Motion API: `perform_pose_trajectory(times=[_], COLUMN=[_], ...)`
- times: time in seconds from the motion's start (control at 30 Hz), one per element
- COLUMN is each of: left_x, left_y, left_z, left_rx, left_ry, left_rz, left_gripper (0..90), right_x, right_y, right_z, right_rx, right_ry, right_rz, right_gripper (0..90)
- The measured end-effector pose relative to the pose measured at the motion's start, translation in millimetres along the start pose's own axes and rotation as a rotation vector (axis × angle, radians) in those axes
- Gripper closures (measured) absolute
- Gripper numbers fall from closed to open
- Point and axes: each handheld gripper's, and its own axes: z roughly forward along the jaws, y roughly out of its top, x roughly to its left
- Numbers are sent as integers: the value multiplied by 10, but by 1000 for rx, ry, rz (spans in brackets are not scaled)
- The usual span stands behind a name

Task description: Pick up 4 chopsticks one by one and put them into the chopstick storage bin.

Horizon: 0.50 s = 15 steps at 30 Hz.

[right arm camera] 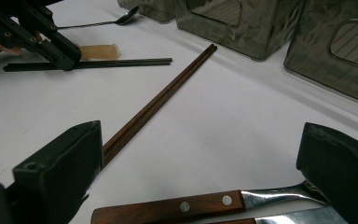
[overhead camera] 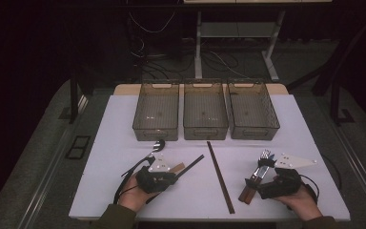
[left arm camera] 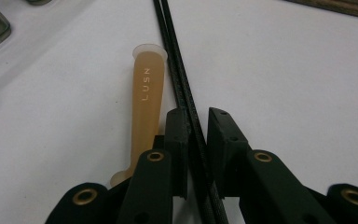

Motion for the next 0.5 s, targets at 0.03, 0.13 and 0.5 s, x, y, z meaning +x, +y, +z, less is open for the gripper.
perform_pose_trajectory(times=[0.03, 0.13, 0.5], left_x=[3, 2, -50], left_y=[0, 1, 13], left_z=[0, 0, 25], left_rx=[0, 1, -9], left_ry=[-1, -2, -41], left_rz=[0, -1, -7], left_gripper=[776, 776, 776], right_x=[0, -2, -4], right_y=[0, 1, -1], right_z=[0, 1, -1], right_rx=[0, 0, -1], right_ry=[0, -1, -1], right_rz=[0, 0, -1], right_gripper=[7, 7, 7])
